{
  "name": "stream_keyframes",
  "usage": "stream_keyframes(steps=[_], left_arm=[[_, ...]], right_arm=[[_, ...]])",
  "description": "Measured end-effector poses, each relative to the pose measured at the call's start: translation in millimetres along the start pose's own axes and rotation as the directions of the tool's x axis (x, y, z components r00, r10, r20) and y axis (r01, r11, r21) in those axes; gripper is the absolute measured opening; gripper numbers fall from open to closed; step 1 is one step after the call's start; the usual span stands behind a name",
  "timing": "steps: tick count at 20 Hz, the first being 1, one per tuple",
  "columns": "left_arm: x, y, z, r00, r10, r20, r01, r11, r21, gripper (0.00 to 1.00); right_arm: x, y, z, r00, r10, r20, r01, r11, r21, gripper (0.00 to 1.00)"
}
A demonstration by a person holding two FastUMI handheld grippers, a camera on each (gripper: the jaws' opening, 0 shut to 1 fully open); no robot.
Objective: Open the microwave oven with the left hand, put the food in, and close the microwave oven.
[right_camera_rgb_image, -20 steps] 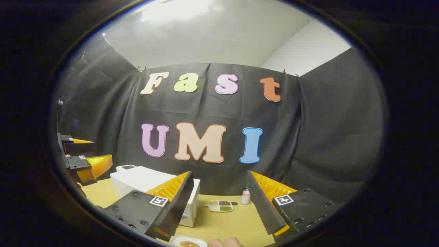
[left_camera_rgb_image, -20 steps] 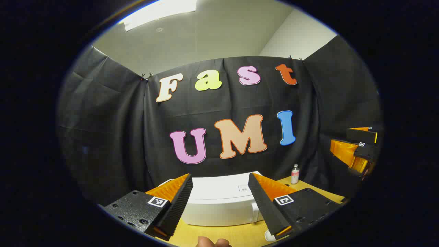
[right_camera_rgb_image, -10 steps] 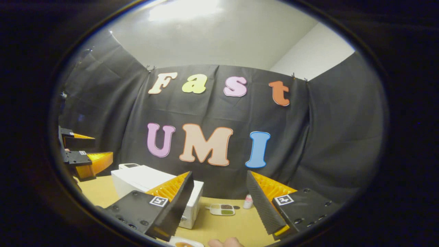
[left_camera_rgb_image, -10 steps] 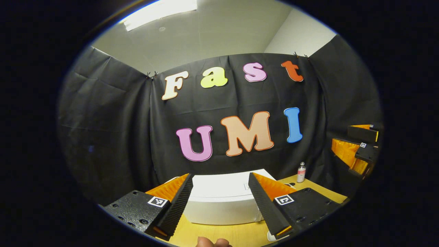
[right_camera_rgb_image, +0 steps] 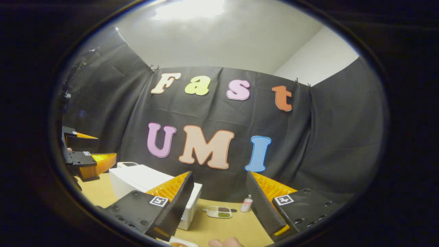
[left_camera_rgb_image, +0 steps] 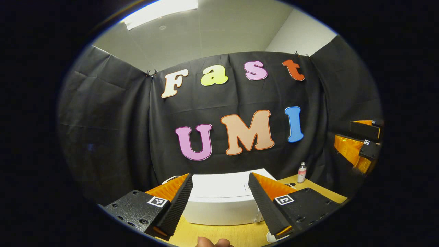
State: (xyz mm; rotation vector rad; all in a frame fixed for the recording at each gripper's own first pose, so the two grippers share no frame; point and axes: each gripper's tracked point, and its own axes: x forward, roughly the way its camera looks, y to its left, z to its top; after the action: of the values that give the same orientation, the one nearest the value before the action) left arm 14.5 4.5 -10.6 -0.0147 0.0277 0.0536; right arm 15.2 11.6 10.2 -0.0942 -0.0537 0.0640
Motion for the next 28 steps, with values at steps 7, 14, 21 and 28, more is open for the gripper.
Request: stream_keyframes(steps=[7, 14, 21, 28], left_arm=[[2.8, -5.8, -9.9, 1.000, -0.007, -0.015, 0.007, 1.000, 0.005, 0.97], [5.0, -45.4, -65.9, 0.992, -0.088, -0.087, 0.087, 0.996, -0.010, 0.98], [22.3, -102.2, -173.2, 0.966, -0.193, -0.169, 0.198, 0.980, 0.014, 0.98], [51.2, -137.0, -259.2, 0.926, -0.236, -0.295, 0.259, 0.965, 0.042, 0.98]], right_arm=[[-0.8, -6.3, 3.3, 1.000, -0.012, 0.006, 0.012, 1.000, 0.007, 0.92], [-3.8, -7.8, 3.8, 1.000, -0.009, -0.002, 0.009, 0.999, 0.033, 0.96], [-4.4, -26.2, 14.8, 1.000, -0.026, 0.007, 0.026, 1.000, 0.018, 0.95], [-17.0, -48.6, 9.9, 0.997, -0.071, -0.037, 0.070, 0.996, -0.047, 0.95]])
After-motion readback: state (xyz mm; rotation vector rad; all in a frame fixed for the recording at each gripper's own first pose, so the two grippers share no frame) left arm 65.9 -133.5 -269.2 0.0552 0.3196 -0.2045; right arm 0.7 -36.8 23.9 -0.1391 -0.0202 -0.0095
